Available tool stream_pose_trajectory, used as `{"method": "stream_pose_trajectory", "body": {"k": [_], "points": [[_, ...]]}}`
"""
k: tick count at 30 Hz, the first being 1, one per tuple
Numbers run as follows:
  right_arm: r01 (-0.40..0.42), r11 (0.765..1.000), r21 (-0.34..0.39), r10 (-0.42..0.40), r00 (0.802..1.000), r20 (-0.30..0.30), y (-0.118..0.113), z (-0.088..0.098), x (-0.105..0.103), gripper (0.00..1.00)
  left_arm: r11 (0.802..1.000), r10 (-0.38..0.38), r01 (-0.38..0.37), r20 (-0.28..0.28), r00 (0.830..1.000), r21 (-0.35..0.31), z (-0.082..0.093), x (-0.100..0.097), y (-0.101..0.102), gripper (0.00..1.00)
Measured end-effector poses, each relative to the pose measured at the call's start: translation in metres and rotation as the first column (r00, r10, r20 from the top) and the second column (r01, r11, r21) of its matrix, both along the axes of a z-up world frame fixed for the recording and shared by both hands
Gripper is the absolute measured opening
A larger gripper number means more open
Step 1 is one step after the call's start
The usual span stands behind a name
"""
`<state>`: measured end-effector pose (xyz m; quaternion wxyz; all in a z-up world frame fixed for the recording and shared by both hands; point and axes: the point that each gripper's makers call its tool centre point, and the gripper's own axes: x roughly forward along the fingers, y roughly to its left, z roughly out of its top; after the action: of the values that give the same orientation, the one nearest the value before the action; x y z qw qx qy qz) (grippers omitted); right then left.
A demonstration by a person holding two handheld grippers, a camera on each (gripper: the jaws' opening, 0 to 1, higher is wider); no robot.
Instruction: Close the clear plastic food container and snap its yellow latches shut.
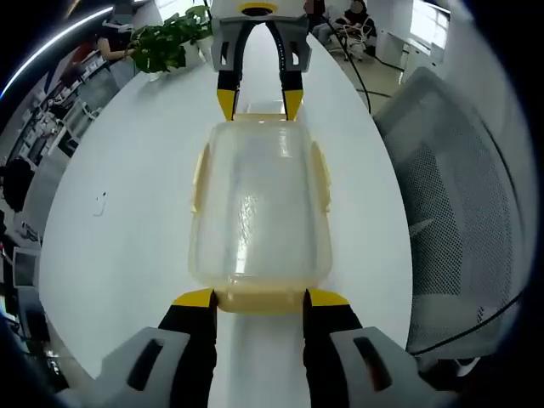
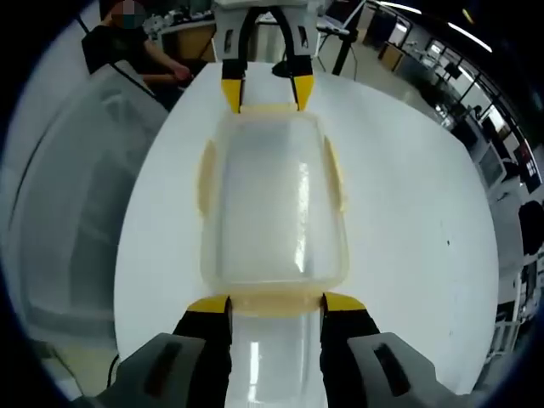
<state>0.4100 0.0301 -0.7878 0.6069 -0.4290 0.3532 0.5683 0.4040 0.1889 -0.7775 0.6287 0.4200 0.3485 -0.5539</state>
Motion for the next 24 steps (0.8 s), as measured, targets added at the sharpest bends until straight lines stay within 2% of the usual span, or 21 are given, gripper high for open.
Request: {"method": "stream_pose_trajectory", "body": {"k": [8,24], "points": [[-0.001,1.000,-0.003,0.001,1.000,-0.006,-0.020,0.003,-0.001,0.39,1.000,-0.003,0.003,-0.003,1.000,0.002,0.004,-0.001,-0.022,0.38],[0.005,1.000,0.000,-0.005,1.000,-0.017,-0.046,0.001,-0.004,0.39,1.000,-0.012,0.012,-0.012,1.000,0.001,0.002,-0.002,-0.046,0.38]]}}
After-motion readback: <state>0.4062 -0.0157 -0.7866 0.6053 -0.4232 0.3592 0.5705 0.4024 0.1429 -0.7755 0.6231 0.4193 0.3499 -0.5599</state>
